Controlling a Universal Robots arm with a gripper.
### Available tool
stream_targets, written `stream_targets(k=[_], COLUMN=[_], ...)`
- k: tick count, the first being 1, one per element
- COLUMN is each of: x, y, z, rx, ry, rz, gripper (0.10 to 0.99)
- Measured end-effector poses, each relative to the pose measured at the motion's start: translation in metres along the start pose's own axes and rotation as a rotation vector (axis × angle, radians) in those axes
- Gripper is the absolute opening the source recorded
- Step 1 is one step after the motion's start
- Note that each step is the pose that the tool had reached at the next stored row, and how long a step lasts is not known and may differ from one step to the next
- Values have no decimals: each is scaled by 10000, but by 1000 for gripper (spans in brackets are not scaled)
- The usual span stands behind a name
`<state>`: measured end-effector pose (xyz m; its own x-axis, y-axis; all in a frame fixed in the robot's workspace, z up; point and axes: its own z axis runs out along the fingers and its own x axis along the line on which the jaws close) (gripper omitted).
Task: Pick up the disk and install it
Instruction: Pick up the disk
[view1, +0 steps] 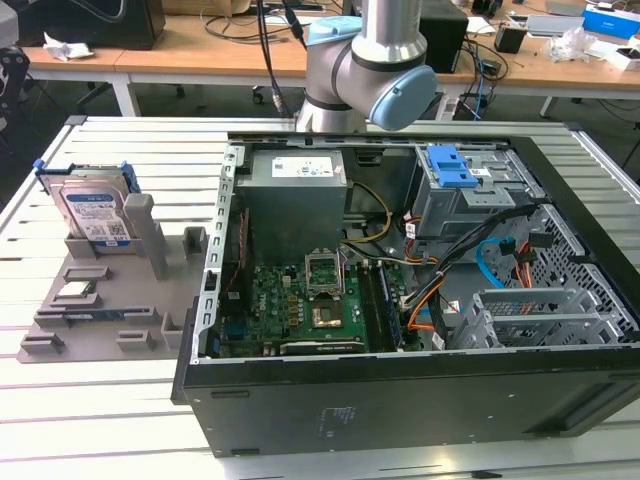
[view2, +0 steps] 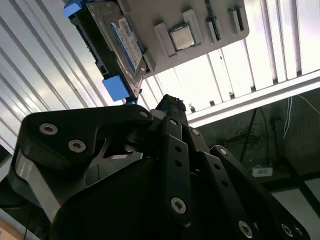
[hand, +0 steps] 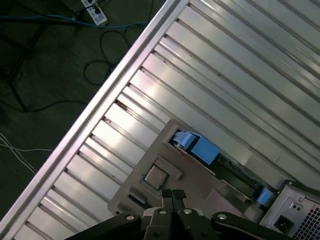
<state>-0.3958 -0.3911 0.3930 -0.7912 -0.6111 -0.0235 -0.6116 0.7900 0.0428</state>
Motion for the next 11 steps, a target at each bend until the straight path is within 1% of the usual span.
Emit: stream_targets(k=[1, 5, 6, 8, 10, 11], x=[0, 0, 0, 0, 0, 0], y=[0, 0, 0, 0, 0, 0], z=[0, 0, 0, 0, 0, 0], rx=[-6, -22, -29, -38, -52, -57], ry=[11, 39, 53, 69, 95, 103], rz=[-262, -926, -1255, -1621, -2208, -2401], gripper=[106, 106, 106, 106, 106, 106])
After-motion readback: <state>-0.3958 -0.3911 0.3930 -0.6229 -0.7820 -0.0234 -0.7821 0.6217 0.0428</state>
